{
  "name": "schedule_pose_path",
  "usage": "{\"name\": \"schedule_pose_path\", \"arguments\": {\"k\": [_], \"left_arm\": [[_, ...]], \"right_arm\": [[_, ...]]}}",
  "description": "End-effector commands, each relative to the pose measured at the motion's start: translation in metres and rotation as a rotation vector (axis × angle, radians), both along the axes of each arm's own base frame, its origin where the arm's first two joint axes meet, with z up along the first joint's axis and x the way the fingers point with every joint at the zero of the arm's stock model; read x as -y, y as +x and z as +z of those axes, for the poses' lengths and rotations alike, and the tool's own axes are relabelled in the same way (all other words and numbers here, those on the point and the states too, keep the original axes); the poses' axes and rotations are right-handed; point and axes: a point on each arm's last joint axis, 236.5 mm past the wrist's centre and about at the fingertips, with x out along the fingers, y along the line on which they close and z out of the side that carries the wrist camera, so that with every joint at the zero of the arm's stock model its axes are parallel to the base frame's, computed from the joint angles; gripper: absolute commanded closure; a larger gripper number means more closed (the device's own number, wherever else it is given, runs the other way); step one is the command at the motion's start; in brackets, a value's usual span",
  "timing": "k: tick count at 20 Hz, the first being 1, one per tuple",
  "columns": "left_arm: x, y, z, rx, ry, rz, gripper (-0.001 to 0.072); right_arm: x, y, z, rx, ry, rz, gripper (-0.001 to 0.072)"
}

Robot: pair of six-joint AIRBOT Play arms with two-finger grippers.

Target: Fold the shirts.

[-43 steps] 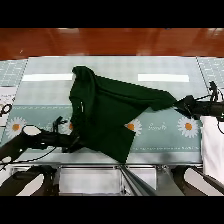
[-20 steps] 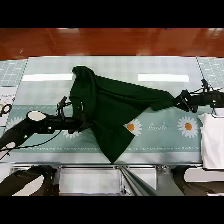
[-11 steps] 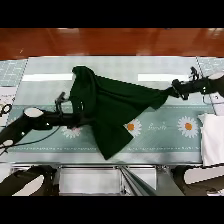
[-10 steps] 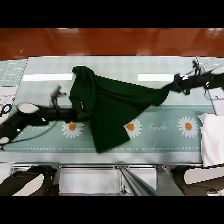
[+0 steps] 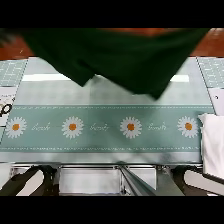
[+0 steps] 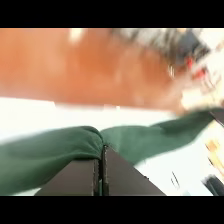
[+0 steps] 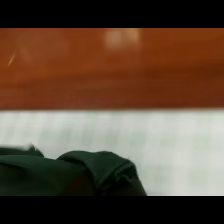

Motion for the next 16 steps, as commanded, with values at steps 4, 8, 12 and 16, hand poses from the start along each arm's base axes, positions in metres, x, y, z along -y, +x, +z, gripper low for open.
{"name": "schedule_pose_path", "arguments": {"k": [4, 8, 12, 16], "left_arm": [[-0.020, -0.108, 0.162, 0.410, 0.207, 0.219, 0.0692], [-0.028, -0.184, 0.177, 0.522, 0.409, 0.438, 0.0692], [-0.044, -0.255, 0.176, 0.563, 0.546, 0.635, 0.0692], [-0.063, -0.271, 0.136, 0.400, 0.543, 0.604, 0.0692]], "right_arm": [[0.004, -0.165, 0.157, 0.393, -0.253, -0.232, 0.0690], [-0.011, -0.260, 0.180, 0.494, -0.317, -0.293, 0.0690], [-0.023, -0.307, 0.170, 0.482, -0.333, -0.298, 0.0690], [-0.021, -0.304, 0.133, 0.331, -0.272, -0.299, 0.0690]]}}
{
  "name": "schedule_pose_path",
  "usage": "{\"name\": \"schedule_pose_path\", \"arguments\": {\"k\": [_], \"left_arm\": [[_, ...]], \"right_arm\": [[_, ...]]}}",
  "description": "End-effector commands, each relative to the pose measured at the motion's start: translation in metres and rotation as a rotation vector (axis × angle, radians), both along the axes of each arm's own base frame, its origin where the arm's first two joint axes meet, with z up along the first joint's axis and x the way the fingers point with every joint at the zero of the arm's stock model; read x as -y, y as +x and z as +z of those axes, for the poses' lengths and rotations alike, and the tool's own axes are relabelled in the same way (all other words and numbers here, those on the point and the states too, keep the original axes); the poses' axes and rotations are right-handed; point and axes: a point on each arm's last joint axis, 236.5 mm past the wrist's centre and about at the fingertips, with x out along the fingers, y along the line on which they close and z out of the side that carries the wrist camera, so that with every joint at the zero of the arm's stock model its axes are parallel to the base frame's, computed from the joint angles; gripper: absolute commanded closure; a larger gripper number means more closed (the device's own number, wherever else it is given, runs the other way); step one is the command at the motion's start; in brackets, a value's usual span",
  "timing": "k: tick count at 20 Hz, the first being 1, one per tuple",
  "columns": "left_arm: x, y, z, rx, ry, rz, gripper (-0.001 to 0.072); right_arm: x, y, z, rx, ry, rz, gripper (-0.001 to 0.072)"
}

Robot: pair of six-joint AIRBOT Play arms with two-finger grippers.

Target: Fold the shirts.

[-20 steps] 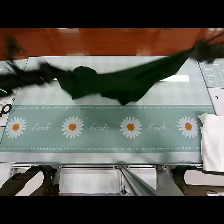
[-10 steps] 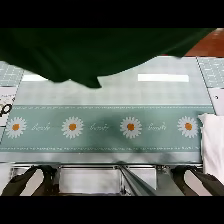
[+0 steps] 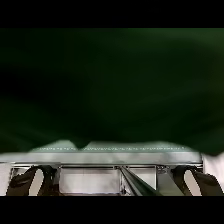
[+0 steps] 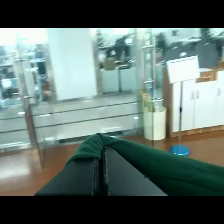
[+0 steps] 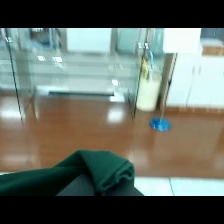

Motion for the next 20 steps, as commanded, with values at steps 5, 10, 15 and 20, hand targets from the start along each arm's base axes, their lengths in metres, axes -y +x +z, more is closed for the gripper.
{"name": "schedule_pose_path", "arguments": {"k": [5, 10, 15, 20], "left_arm": [[-0.045, 0.068, -0.119, -0.443, -0.157, 0.079, 0.0692], [-0.044, 0.203, -0.259, -0.801, -0.191, 0.015, 0.0692], [-0.055, 0.339, -0.385, -0.962, -0.327, 0.038, 0.0691], [-0.062, 0.431, -0.475, -0.910, -0.439, 0.099, 0.0692]], "right_arm": [[-0.015, 0.058, -0.114, -0.349, 0.157, 0.139, 0.0690], [-0.015, 0.155, -0.243, -0.589, 0.349, 0.245, 0.0690], [-0.013, 0.267, -0.373, -0.765, 0.533, 0.282, 0.0690], [-0.019, 0.376, -0.463, -0.817, 0.680, 0.268, 0.0690]]}}
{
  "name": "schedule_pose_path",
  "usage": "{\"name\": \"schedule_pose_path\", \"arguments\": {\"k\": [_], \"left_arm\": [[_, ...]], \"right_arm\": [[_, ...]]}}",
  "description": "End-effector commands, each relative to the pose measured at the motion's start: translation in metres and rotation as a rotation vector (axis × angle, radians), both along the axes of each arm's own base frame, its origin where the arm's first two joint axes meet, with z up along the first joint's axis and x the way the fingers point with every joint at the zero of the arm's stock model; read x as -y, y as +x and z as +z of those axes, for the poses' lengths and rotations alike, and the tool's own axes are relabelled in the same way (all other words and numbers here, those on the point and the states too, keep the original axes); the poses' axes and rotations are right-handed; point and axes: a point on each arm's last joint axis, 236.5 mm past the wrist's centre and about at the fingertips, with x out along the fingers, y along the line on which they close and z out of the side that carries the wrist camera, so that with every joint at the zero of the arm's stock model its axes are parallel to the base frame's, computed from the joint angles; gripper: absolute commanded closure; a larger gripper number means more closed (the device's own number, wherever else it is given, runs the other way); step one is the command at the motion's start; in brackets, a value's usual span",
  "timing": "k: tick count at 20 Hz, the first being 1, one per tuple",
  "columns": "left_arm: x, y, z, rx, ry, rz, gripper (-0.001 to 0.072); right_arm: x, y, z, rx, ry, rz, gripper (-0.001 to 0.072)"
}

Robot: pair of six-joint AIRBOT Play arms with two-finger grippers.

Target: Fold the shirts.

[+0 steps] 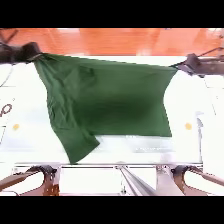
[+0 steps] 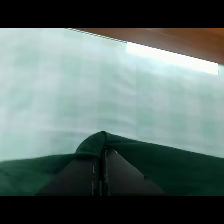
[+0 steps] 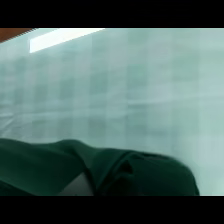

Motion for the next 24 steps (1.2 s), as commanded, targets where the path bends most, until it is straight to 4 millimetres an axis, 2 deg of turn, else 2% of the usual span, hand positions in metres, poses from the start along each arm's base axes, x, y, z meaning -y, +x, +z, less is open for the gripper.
{"name": "schedule_pose_path", "arguments": {"k": [1, 3, 5, 8, 10, 13, 15, 17, 20, 22, 24], "left_arm": [[-0.006, 0.056, -0.072, 0.013, -0.078, 0.098, 0.0692], [-0.005, 0.062, -0.108, -0.052, -0.100, 0.105, 0.0691], [0.000, 0.060, -0.133, -0.124, -0.108, 0.085, 0.0691], [0.004, 0.056, -0.143, -0.164, -0.114, 0.070, 0.0692], [0.012, 0.046, -0.145, -0.217, -0.124, 0.035, 0.0692], [0.022, 0.024, -0.140, -0.284, -0.080, -0.092, 0.0692], [0.023, 0.003, -0.147, -0.359, -0.075, -0.155, 0.0692], [0.024, -0.018, -0.160, -0.434, -0.073, -0.209, 0.0692], [0.017, -0.037, -0.171, -0.497, -0.079, -0.237, 0.0692], [0.005, -0.041, -0.173, -0.516, -0.083, -0.221, 0.0692], [-0.005, -0.043, -0.173, -0.525, -0.092, -0.203, 0.0692]], "right_arm": [[-0.007, 0.070, -0.069, -0.054, 0.073, -0.032, 0.0690], [-0.010, 0.090, -0.090, -0.084, 0.092, -0.032, 0.0690], [-0.009, 0.102, -0.106, -0.116, 0.115, -0.044, 0.0690], [-0.012, 0.105, -0.113, -0.137, 0.123, -0.014, 0.0690], [-0.017, 0.098, -0.111, -0.155, 0.126, 0.019, 0.0690], [-0.023, 0.074, -0.109, -0.212, 0.119, 0.118, 0.0690], [-0.020, 0.052, -0.120, -0.291, 0.086, 0.174, 0.0690], [-0.008, 0.032, -0.137, -0.385, 0.003, 0.191, 0.0690], [0.005, 0.019, -0.149, -0.452, -0.056, 0.185, 0.0690], [0.015, 0.016, -0.156, -0.482, -0.098, 0.162, 0.0690], [0.016, 0.015, -0.158, -0.487, -0.101, 0.161, 0.0690]]}}
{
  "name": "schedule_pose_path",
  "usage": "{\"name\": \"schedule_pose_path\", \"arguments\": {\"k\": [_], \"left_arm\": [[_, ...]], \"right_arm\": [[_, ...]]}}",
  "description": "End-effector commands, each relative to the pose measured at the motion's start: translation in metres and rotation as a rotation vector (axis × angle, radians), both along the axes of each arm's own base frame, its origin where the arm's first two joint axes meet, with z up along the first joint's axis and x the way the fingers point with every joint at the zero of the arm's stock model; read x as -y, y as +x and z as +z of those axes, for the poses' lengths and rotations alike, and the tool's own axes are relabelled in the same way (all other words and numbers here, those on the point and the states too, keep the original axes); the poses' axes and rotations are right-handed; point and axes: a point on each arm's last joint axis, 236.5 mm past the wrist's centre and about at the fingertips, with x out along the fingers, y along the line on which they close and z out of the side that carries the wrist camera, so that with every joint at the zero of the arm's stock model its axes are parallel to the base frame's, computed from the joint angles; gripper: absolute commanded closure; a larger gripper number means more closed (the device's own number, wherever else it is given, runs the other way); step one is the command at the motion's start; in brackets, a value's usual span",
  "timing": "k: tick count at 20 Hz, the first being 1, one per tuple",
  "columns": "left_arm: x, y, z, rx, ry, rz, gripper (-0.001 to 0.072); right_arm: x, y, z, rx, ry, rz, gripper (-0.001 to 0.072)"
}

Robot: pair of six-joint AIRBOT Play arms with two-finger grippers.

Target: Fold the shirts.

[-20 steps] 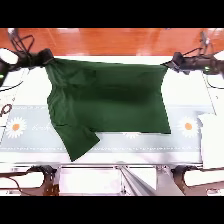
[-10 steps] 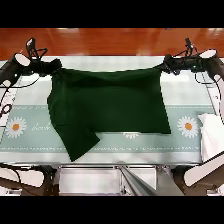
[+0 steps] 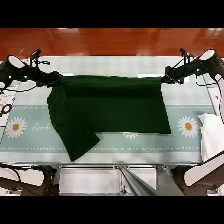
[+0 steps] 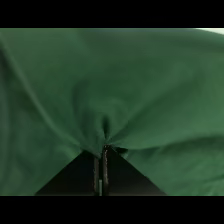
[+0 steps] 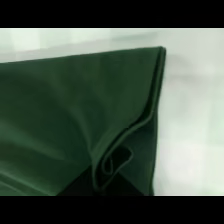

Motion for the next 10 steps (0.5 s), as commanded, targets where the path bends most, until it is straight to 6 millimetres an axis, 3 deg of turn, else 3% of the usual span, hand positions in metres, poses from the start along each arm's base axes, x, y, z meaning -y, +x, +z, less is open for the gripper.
{"name": "schedule_pose_path", "arguments": {"k": [1, 4, 10], "left_arm": [[-0.014, -0.012, -0.004, -0.041, -0.005, 0.001, 0.0692], [-0.012, -0.014, -0.006, -0.055, -0.013, -0.005, 0.0692], [0.019, -0.030, -0.027, -0.148, -0.039, -0.080, 0.0685]], "right_arm": [[0.010, -0.008, -0.010, -0.045, -0.050, -0.002, 0.0690], [0.011, -0.005, -0.010, -0.039, -0.051, -0.015, 0.0690], [-0.008, -0.011, -0.016, -0.079, -0.042, -0.002, 0.0679]]}}
